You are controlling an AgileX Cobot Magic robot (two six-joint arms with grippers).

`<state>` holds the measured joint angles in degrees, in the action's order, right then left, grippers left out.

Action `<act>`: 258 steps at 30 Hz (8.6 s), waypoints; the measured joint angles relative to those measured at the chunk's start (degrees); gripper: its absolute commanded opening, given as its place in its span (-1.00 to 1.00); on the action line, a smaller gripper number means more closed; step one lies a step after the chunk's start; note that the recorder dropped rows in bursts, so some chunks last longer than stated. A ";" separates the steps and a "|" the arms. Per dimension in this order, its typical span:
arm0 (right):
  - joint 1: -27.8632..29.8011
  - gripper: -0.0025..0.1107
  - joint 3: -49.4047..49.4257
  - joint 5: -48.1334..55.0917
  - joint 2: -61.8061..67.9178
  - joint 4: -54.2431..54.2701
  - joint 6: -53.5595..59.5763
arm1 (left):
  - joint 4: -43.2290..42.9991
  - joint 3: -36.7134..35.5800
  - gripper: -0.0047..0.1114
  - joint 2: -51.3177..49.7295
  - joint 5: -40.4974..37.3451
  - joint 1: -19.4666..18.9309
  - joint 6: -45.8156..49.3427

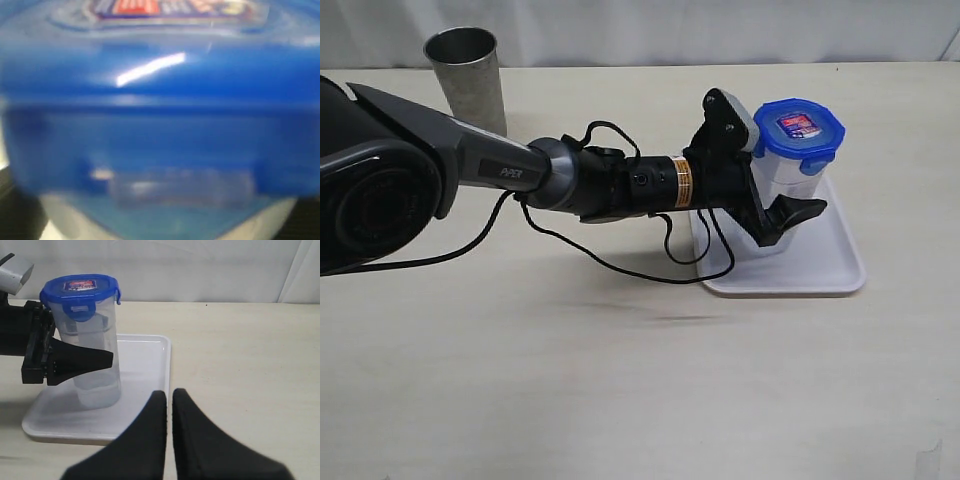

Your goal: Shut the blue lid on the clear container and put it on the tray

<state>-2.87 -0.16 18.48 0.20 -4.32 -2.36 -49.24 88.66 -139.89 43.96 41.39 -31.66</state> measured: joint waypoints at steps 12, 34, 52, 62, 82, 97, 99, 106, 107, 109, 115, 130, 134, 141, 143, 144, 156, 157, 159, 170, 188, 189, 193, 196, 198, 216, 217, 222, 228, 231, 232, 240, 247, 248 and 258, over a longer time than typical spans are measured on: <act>0.00 -0.88 0.00 0.00 0.00 0.00 0.00 | -5.43 0.00 0.64 0.00 -0.37 -0.57 -2.91; 0.00 -0.88 0.00 0.00 0.00 0.00 0.00 | -26.35 0.00 0.64 0.06 -1.57 -7.56 -14.62; 0.00 -0.88 0.00 0.00 0.00 0.00 0.00 | -43.41 0.00 -0.18 5.03 -11.93 -9.99 -32.32; 0.00 -0.88 0.00 0.00 0.00 0.00 0.00 | -50.60 0.00 -0.92 11.07 -15.60 -10.07 -53.37; 0.00 -0.88 0.00 0.00 0.00 0.00 0.00 | -50.95 -21.09 -0.92 28.47 -60.38 -4.78 -53.54; 0.00 -0.88 0.00 0.00 0.00 0.00 0.00 | -50.95 -39.26 -0.92 63.79 -54.35 -4.65 -54.35; 0.00 -0.88 0.00 0.00 0.00 0.00 0.00 | -50.95 -40.53 -0.92 67.35 -52.49 -4.53 -55.12; 0.00 -0.88 0.00 0.00 0.00 0.00 0.00 | -50.95 -44.87 -0.92 80.00 -52.98 -2.16 -59.00; 0.00 -0.88 0.00 0.00 0.00 0.00 0.00 | -50.95 -45.56 -0.92 81.82 -53.66 -1.76 -59.25; 0.00 -0.88 0.00 0.00 0.00 0.00 0.00 | -50.95 -46.89 -0.92 85.00 -55.07 -0.92 -59.87; 0.00 -0.88 0.00 0.00 0.00 0.00 0.00 | -50.95 -52.32 -0.92 94.74 -58.98 -0.12 -64.26; 0.00 -0.88 0.00 0.00 0.00 0.00 0.00 | -50.83 -59.05 -0.92 111.29 -59.33 -0.12 -70.01; 0.00 -0.88 0.00 0.00 0.00 0.00 0.00 | -50.83 -59.05 -0.92 111.57 -54.47 -0.12 -70.01; 0.00 -0.88 0.00 0.00 0.00 0.00 0.00 | -50.83 -59.05 -0.92 111.57 -46.04 -0.12 -70.01; 0.00 -0.88 0.00 0.00 0.00 0.00 0.00 | -50.83 -59.05 -0.92 111.57 -45.17 -0.12 -70.01; 0.00 -0.88 0.00 0.00 0.00 0.00 0.00 | -50.83 -59.05 -0.92 111.57 -44.90 -0.12 -70.01; 0.00 -0.88 0.00 0.00 0.00 0.00 0.00 | -50.83 -59.05 -0.92 111.57 -44.65 -0.12 -70.01; 0.00 -0.88 0.00 0.00 0.00 0.00 0.00 | -50.83 -59.05 -0.92 111.57 -44.65 -0.12 -70.01; 0.00 -0.88 0.00 0.00 0.00 0.00 0.00 | -50.83 -59.05 -0.92 111.57 -44.57 -0.12 -70.01; 0.00 -0.88 0.00 0.00 0.00 0.00 0.00 | -33.83 -59.05 -0.92 111.57 -43.29 -0.12 -69.89; 0.00 -0.88 0.00 0.00 0.00 0.00 0.00 | 32.25 -59.57 -0.92 111.62 -55.25 -2.45 13.78; 0.00 -0.88 0.00 0.00 0.00 0.00 0.00 | 34.42 -60.02 -0.92 111.62 -54.65 -2.91 17.83; 0.00 -0.88 0.00 0.00 0.00 0.00 0.00 | 41.47 -63.52 -0.92 111.62 -50.72 -5.16 31.66; 0.00 -0.88 0.00 0.00 0.00 0.00 0.00 | 43.16 -66.68 -0.92 111.62 -47.34 -7.48 36.16; 0.00 -0.88 0.00 0.00 0.00 0.00 0.00 | 43.58 -68.12 -0.92 111.75 -46.44 -9.31 36.78; 0.00 -0.88 0.00 0.00 0.00 0.00 0.00 | 47.13 -79.56 -0.92 127.67 -44.96 -32.30 37.69; 0.00 -0.88 0.00 0.00 0.00 0.00 0.00 | 47.13 -80.28 -0.92 128.45 -44.96 -33.39 37.69; 0.00 -0.88 0.00 0.00 0.00 0.00 0.00 | 47.13 -83.91 -0.92 132.10 -43.43 -38.74 37.69; 0.00 -0.88 0.00 0.00 0.00 0.00 0.00 | 47.13 -87.18 -0.92 134.92 -39.32 -40.01 37.69; 0.00 -0.88 0.00 0.00 0.00 0.00 0.00 | 47.13 -88.32 -0.92 137.19 -38.38 -40.01 37.69; 0.00 -0.88 0.00 0.00 0.00 0.00 0.00 | 47.00 -88.46 -0.92 137.86 -38.15 -40.01 37.69; 0.00 -0.88 0.00 0.00 0.00 0.00 0.00 | 46.98 -88.57 -0.92 139.68 -37.30 -40.01 37.69; 0.00 -0.88 0.00 0.00 0.00 0.00 0.00 | 46.98 -88.57 -0.92 139.68 -39.88 -40.01 37.69; 0.00 -0.88 0.00 0.00 0.00 0.00 0.00 | 46.86 -88.57 -0.92 139.68 -40.55 -40.01 37.69; 0.00 -0.88 0.00 0.00 0.00 0.00 0.00 | 46.86 -88.57 -0.92 139.68 -54.97 -40.01 37.69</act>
<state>-2.87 -0.16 18.48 0.20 -4.32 -2.36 -2.38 0.09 -0.21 -11.01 1.38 6.03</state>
